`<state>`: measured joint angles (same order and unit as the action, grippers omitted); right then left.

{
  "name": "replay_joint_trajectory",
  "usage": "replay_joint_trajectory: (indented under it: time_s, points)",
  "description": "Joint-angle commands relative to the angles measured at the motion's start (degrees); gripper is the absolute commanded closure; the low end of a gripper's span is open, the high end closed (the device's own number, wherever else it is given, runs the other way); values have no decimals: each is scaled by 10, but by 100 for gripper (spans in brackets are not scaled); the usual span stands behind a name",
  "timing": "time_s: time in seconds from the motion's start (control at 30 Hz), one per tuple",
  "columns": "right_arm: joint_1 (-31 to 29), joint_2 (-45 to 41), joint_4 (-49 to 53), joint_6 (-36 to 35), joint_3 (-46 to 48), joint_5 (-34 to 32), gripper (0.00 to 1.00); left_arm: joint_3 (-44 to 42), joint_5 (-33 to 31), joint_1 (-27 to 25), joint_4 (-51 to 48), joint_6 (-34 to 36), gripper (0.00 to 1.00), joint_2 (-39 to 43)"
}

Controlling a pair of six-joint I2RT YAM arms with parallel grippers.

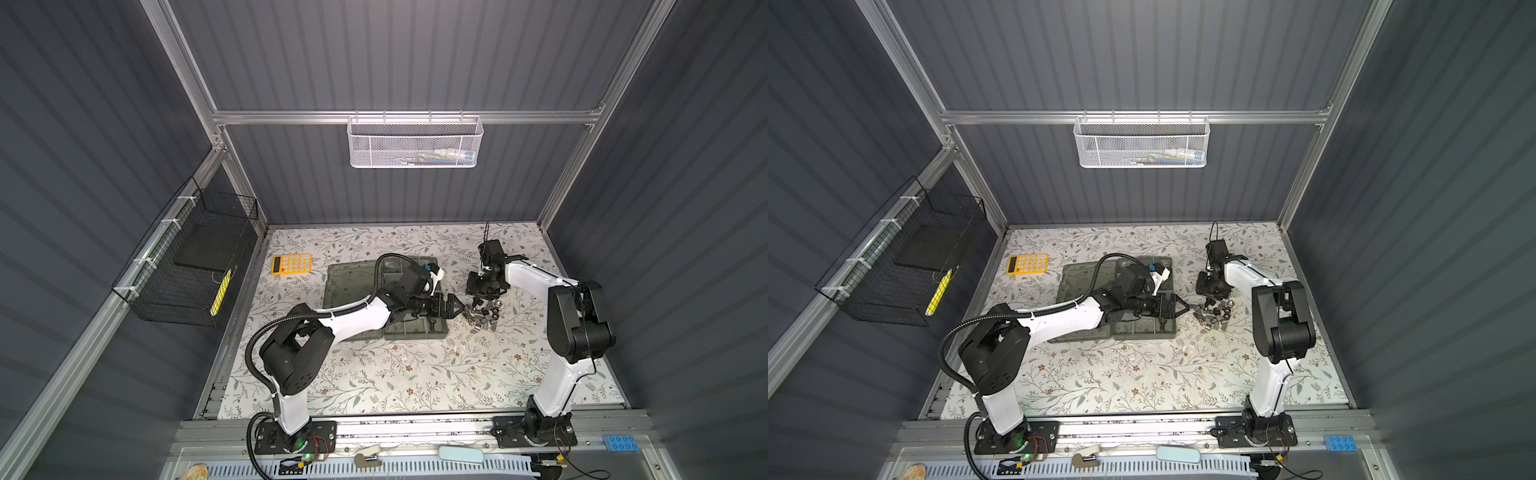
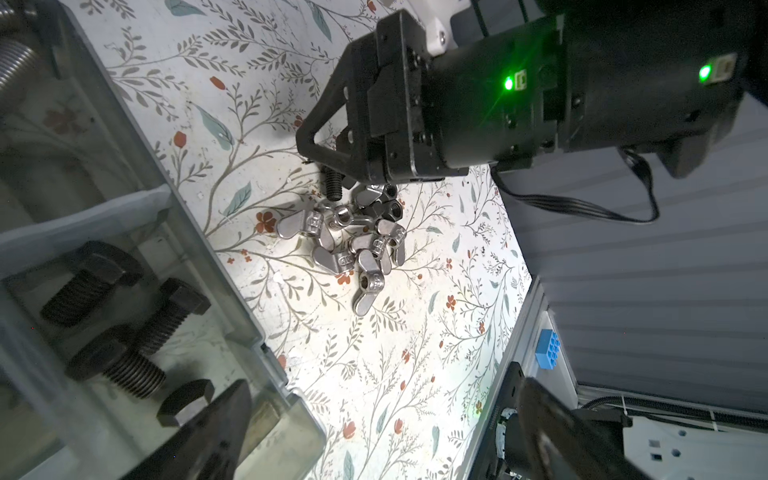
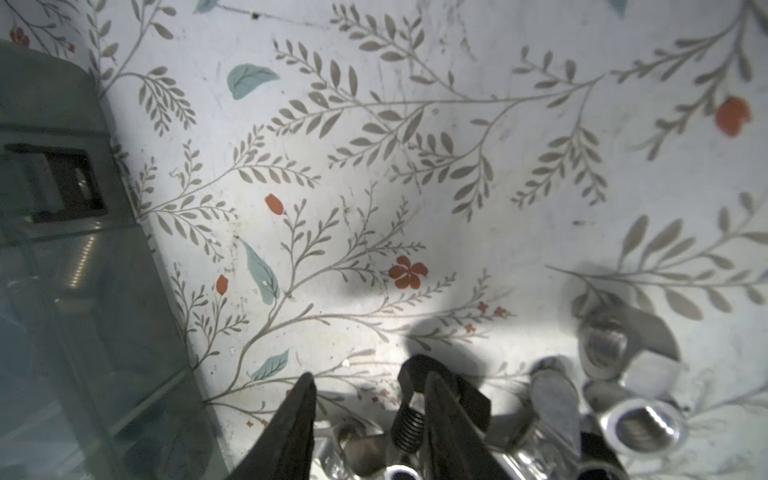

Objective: Sort the screws and nuts into containers
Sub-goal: 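Lower the right gripper and grasp a black bolt by its head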

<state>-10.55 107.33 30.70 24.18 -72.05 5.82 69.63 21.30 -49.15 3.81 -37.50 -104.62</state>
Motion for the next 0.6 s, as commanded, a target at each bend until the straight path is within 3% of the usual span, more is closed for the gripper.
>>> replay_joint_trajectory:
  time_s: [0.0, 0.57]
  points:
    - [-3, 10, 24, 3, 18, -12, 56, -5, 7, 4, -7, 14, 0, 17]
    - [-2, -18, 24, -3, 35, -23, 53, -11, 8, 4, -5, 10, 0, 24]
